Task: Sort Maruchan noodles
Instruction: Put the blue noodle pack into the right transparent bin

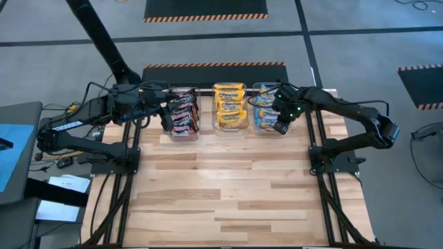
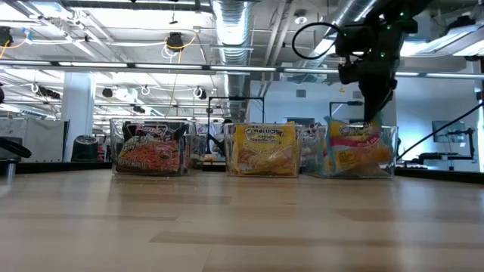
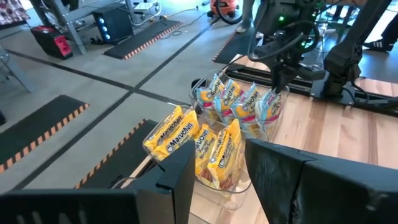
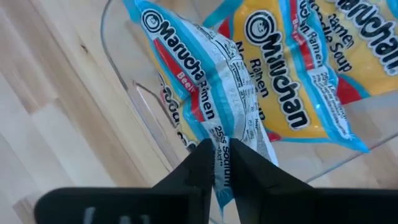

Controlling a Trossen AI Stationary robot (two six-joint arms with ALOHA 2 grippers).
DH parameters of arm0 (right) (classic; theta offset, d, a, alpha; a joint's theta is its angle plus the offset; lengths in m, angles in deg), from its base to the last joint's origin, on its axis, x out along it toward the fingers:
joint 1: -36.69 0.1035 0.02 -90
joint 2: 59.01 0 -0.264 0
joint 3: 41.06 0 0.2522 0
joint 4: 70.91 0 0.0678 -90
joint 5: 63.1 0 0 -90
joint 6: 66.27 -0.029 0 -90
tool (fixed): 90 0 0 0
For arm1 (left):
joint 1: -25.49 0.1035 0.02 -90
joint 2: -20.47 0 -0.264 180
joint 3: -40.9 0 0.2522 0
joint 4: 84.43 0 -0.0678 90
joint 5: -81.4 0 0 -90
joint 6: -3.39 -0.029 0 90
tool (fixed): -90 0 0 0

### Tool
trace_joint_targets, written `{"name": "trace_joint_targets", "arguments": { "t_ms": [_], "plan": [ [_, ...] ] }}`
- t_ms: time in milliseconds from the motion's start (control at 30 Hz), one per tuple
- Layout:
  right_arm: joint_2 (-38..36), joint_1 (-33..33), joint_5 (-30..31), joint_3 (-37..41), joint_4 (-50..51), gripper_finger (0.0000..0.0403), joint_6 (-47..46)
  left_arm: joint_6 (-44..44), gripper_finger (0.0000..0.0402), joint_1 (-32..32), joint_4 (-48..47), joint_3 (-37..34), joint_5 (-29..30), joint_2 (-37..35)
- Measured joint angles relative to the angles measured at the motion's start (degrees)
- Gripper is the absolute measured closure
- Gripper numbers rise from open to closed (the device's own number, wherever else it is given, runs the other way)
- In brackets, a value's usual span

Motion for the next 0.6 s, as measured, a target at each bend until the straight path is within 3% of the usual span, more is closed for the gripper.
{"name": "trace_joint_targets", "arguments": {
  "t_ms": [600],
  "plan": [
    [8.89,-1.39,-0.21,0.0,0.91,0.0333,-7.48,0.05,0.0271,0.02,0.0,-0.02,0.0,0.0]
  ]
}}
